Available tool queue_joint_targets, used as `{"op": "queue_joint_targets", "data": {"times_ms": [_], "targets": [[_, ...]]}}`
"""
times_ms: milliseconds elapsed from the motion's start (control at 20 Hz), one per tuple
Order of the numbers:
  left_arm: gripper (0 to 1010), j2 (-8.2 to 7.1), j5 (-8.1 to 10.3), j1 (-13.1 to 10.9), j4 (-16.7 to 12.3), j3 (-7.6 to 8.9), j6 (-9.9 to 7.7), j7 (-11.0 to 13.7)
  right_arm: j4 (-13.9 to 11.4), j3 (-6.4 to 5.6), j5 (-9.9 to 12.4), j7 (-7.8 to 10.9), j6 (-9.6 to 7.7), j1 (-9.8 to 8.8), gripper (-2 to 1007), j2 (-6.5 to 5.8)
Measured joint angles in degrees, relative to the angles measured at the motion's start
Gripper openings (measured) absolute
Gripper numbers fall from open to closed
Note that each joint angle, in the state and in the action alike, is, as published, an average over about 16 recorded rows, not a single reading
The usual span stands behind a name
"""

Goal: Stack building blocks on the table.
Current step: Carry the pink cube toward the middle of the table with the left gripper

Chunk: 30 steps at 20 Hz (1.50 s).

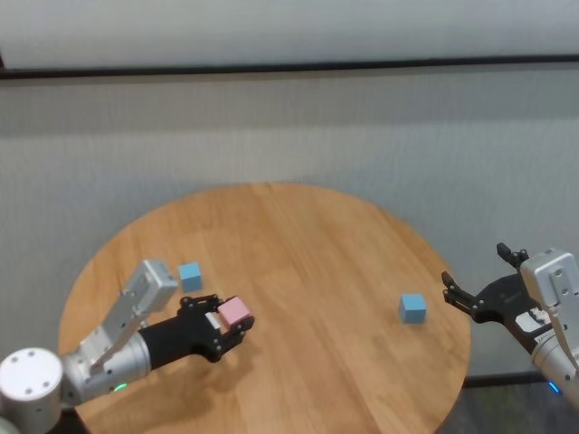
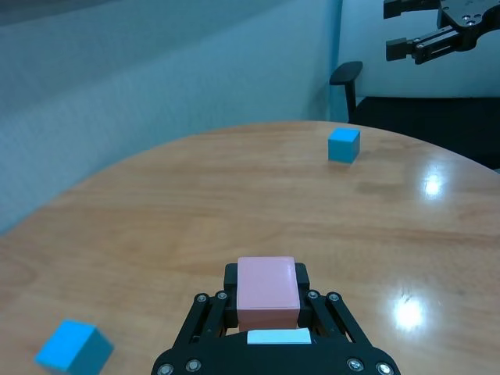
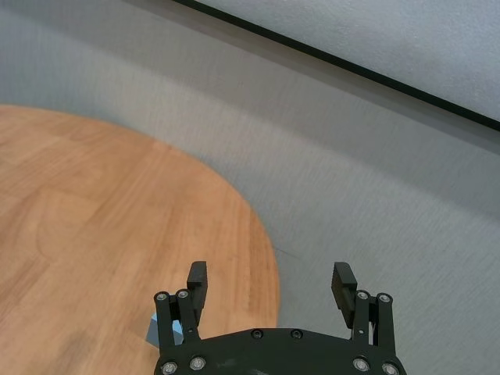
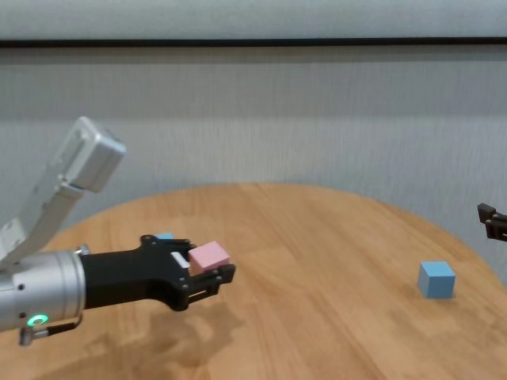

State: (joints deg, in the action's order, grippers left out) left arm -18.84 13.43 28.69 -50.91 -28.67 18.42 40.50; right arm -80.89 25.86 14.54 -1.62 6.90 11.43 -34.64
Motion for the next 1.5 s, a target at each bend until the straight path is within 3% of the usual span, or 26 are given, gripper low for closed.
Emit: {"op": "queue_joint_targets", "data": {"times_ms": [850,1150,1500], "targets": [[394,8.42,-3.60,8.0,14.1,-2.11,3.54,-0.3,0.0,0.00,0.0,0.00,0.00,0.00,1005,0.00],[394,10.40,-4.93,8.9,17.2,-2.69,4.56,0.0,0.0,0.00,0.0,0.00,0.00,0.00,1005,0.00],[394,11.72,-6.24,9.4,19.6,-3.04,5.49,0.0,0.0,0.00,0.0,0.00,0.00,0.00,1005,0.00]]}}
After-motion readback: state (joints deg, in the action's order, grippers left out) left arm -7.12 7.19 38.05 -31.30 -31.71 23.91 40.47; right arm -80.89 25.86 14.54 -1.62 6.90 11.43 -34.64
